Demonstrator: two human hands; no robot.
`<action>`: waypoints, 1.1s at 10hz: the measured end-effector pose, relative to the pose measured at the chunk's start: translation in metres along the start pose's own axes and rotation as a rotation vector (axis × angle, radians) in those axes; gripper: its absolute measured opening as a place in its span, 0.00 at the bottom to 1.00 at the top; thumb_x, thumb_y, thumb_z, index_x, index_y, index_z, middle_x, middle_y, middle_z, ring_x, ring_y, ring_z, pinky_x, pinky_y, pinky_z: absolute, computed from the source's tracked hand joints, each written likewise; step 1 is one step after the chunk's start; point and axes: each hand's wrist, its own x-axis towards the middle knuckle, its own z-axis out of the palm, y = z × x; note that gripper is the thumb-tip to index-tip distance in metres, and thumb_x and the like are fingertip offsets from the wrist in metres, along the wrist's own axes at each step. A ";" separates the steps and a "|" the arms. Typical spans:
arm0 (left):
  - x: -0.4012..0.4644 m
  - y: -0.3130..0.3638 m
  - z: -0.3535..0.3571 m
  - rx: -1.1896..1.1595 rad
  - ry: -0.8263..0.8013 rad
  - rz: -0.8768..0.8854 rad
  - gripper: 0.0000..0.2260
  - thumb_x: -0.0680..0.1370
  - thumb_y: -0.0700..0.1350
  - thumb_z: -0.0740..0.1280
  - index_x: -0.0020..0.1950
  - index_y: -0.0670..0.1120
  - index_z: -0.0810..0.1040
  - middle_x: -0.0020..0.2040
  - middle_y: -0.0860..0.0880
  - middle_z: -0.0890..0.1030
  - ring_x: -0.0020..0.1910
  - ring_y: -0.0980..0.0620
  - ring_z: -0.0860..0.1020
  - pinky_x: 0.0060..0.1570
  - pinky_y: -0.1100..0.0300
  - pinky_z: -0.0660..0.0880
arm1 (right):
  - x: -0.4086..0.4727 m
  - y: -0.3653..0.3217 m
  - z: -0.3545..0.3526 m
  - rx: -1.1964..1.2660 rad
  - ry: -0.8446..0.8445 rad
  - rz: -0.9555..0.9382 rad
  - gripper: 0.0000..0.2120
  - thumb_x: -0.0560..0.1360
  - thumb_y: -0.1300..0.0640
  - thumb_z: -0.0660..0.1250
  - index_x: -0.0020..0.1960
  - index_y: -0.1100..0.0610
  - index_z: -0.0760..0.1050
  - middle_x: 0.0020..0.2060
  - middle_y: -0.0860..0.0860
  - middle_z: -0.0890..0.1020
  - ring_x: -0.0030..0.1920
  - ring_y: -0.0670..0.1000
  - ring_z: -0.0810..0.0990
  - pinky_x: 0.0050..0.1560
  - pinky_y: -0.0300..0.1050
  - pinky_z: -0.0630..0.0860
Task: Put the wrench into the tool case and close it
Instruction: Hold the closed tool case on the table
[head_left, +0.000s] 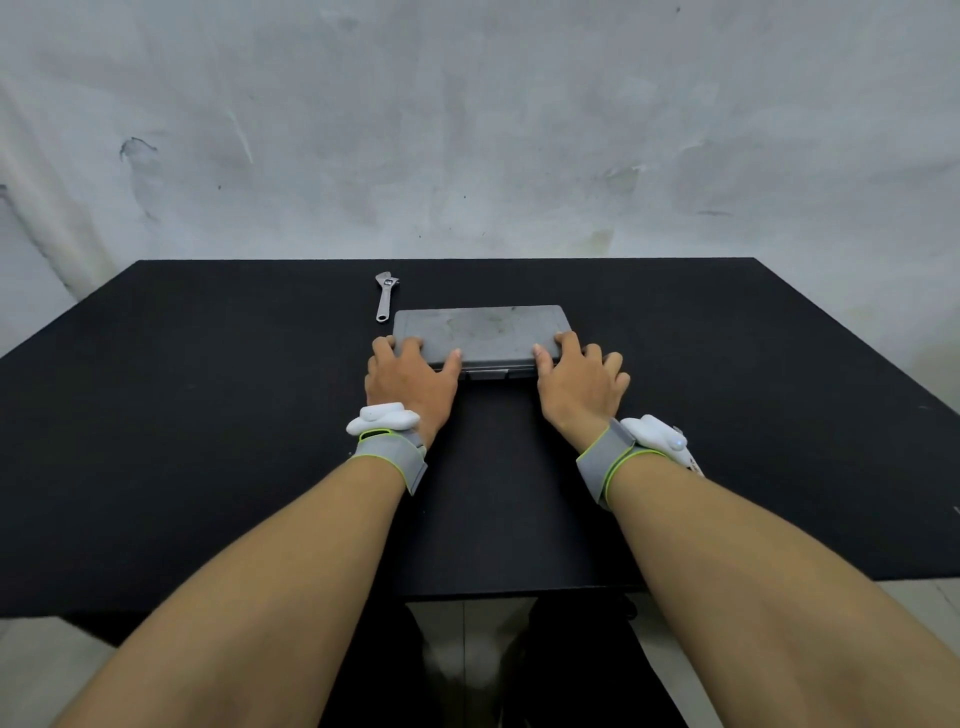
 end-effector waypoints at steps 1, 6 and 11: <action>-0.006 -0.001 -0.002 0.001 -0.002 0.003 0.26 0.74 0.63 0.65 0.64 0.46 0.76 0.66 0.44 0.69 0.63 0.41 0.71 0.62 0.49 0.68 | -0.006 0.002 -0.002 -0.001 -0.001 -0.002 0.21 0.79 0.38 0.52 0.65 0.48 0.69 0.60 0.55 0.76 0.58 0.60 0.68 0.54 0.54 0.62; -0.030 -0.006 -0.013 0.018 -0.002 0.009 0.27 0.74 0.64 0.64 0.65 0.47 0.76 0.66 0.44 0.69 0.62 0.40 0.71 0.62 0.48 0.68 | -0.033 0.007 -0.016 0.020 -0.014 -0.004 0.21 0.79 0.38 0.52 0.65 0.49 0.69 0.60 0.55 0.75 0.60 0.60 0.67 0.56 0.55 0.62; -0.057 -0.010 -0.025 0.039 0.017 0.009 0.27 0.74 0.64 0.64 0.64 0.47 0.76 0.66 0.44 0.69 0.62 0.41 0.72 0.61 0.48 0.69 | -0.057 0.018 -0.024 -0.003 0.018 -0.044 0.21 0.79 0.38 0.53 0.64 0.49 0.70 0.58 0.56 0.77 0.59 0.60 0.69 0.55 0.56 0.63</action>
